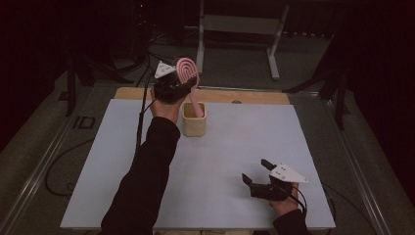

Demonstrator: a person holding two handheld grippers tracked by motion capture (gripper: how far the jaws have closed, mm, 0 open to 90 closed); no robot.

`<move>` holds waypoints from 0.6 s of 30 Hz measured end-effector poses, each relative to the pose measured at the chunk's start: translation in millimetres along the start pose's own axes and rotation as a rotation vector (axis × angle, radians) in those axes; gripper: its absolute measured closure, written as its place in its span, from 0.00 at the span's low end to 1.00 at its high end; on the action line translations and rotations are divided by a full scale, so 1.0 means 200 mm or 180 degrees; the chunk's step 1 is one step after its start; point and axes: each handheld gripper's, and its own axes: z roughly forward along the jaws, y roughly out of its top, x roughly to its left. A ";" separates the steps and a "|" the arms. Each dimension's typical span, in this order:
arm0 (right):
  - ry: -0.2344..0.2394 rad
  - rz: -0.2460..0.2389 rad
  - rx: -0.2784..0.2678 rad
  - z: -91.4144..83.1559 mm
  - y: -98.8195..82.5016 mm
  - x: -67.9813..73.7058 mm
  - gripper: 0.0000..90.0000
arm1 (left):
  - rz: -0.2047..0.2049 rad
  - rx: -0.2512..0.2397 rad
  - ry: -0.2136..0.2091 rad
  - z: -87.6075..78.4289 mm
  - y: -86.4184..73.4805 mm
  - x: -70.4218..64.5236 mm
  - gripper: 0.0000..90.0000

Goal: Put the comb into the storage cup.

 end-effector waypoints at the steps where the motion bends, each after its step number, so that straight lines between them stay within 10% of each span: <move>1: -0.0001 -0.0001 0.0002 0.00 0.00 0.00 0.12 | 0.0004 0.0003 0.0001 0.00 0.00 0.00 0.69; 18: 0.0000 -0.0001 0.0006 0.00 0.00 0.00 0.12 | 0.0015 0.0067 0.0015 0.04 -0.05 -0.02 0.69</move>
